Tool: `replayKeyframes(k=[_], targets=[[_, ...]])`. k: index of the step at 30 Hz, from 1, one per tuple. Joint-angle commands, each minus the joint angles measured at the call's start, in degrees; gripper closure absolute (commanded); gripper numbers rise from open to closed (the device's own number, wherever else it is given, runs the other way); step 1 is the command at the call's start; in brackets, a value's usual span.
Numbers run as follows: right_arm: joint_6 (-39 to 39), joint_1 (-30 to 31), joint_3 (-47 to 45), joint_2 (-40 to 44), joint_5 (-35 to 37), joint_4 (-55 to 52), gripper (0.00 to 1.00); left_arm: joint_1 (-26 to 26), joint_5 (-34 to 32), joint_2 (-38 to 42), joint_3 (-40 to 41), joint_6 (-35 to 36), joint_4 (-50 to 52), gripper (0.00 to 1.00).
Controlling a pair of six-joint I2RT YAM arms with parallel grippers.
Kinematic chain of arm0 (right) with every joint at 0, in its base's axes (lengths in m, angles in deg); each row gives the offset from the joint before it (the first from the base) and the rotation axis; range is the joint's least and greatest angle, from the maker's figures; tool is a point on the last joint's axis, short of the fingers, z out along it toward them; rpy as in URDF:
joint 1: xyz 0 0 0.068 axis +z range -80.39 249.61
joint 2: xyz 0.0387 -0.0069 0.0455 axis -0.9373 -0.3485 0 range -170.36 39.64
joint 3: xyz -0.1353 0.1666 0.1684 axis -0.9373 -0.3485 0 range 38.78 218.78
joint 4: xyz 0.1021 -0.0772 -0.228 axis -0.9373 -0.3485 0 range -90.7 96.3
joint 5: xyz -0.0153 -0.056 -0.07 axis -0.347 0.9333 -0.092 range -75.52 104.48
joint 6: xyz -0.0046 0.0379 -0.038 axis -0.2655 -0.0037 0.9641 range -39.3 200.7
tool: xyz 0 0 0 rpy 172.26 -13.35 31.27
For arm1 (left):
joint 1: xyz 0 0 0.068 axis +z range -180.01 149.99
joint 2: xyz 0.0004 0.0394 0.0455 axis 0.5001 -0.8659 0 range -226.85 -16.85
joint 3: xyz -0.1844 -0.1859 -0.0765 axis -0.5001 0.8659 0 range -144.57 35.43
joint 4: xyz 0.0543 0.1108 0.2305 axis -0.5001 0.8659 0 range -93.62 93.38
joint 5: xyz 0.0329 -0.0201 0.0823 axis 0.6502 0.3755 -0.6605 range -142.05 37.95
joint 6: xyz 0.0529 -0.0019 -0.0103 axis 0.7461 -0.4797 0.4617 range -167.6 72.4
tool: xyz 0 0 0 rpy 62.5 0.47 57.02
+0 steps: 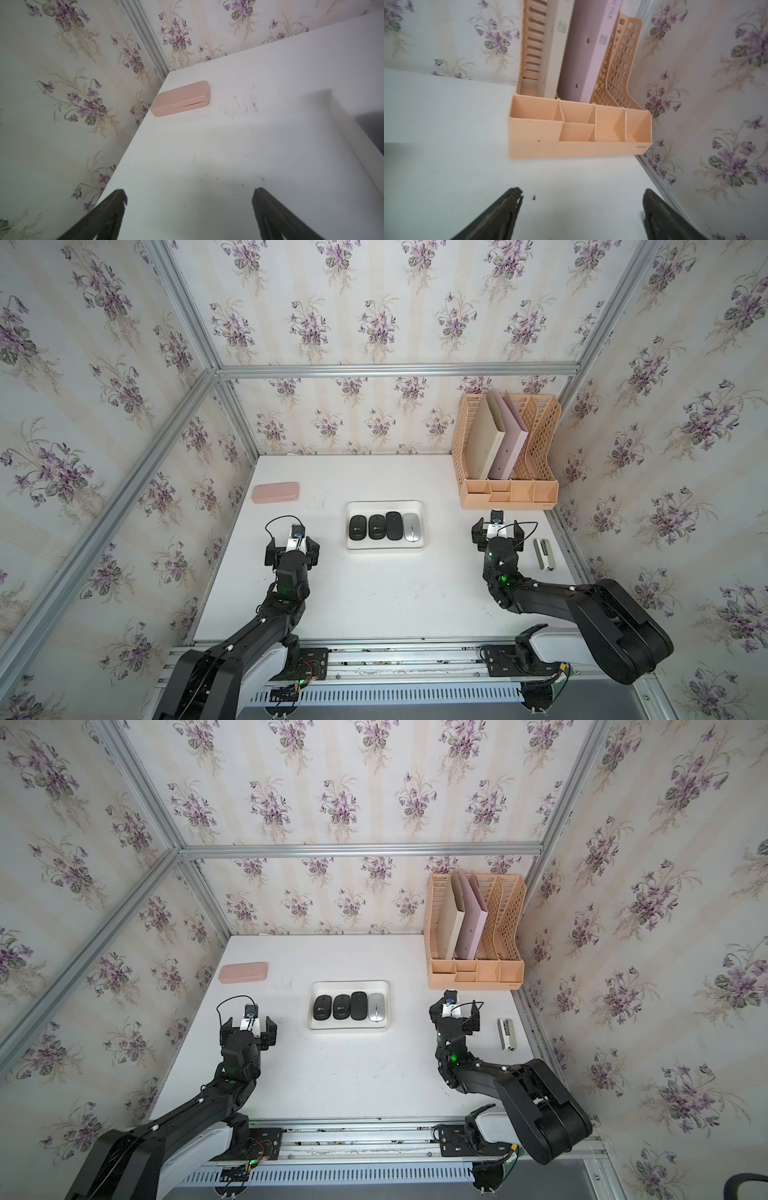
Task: Put the mouse in the storage box
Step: Reset both arms
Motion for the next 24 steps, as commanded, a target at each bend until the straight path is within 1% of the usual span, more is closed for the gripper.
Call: replayKeyframes(k=[1, 3, 5, 6, 8, 9, 10, 11, 12, 14, 15, 17, 18, 19, 21, 23, 24], targets=[[-3.5, -2.46, -0.8, 0.15, -5.62, 4.8, 0.06, 1.96, 7.13, -5.87, 1.17, -0.89, -18.75, 0.01], [-0.66, -3.56, -2.64, -0.56, -8.09, 9.64, 0.06, 2.86, 9.39, -10.16, 1.44, -1.43, -24.48, 0.01], [2.23, -3.92, -4.1, -2.06, -7.25, 15.59, 0.06, 3.84, 12.63, -13.35, 1.73, -3.39, -29.12, 0.01], [3.66, -4.19, -4.97, -2.93, -8.02, 19.53, 0.06, 4.63, 15.07, -15.08, 1.99, -4.64, -30.76, 0.01], [5.06, -4.92, -6.38, -4.66, -11.2, 25.25, 0.05, 5.61, 16.99, -19.67, 2.22, -5.26, -35.66, 0.01], [3.94, -5.64, -7.11, -5.63, -12.36, 28.58, 0.05, 5.6, 17.11, -23.3, 2.29, -5.12, -39.07, 0.01], [1.25, -7.68, -8.18, -6.65, -16.28, 31.09, 0.04, 5.78, 17.73, -25.08, 1.63, -5.23, -39.17, 0.01], [0.26, -9.25, -9.1, -7.95, -18.8, 33.04, 0.04, 6.06, 19.01, -26.21, 0.96, -4.92, -39.13, 0.01], [-0.94, -10.81, -9.74, -9.98, -19.68, 36.89, 0.04, 6.11, 20.39, -27.32, 0.38, -4.25, -39.13, 0.01], [-3.35, -12.31, -11.65, -12.48, -18.95, 43.06, 0.02, 6.29, 21.3, -29.17, -0.47, -4.03, -39.11, 0.01], [-4.41, -13.45, -12.42, -12.25, -20.21, 43.83, 0.02, 6.39, 21.92, -30.22, -1.01, -3.82, -39.16, 0.01], [-5.49, -14.25, -12.16, -11.16, -21.45, 41.53, 0.02, 6.55, 25.63, -31.23, -2.31, -2.38, -38.48, 0.01], [-5.63, -14.72, -10.98, -11.08, -22.91, 38.91, 0.02, 6.55, 27.68, -32.1, -3.07, -1.39, -38.45, 0.01], [-5.66, -15.13, -9.3, -11.76, -24.82, 35.9, 0.02, 6.59, 28.31, -32.88, -3.7, -1.04, -38.75, 0.01], [-4.66, -15.45, -7.01, -13.38, -26.2, 33.62, 0.02, 6.56, 27.66, -32.44, -4.2, -1.17, -37.26, 0.01], [-6.18, -16.02, -5.82, -11.36, -26.97, 28.0, 0.03, 6.65, 27.58, -31.27, -5.78, -1.17, -33.35, 0.01], [-6.34, -16.46, -5.42, -11.89, -27.72, 28.1, 0.03, 6.68, 27.13, -30.72, -7.0, -1.26, -30.27, 0.01]])
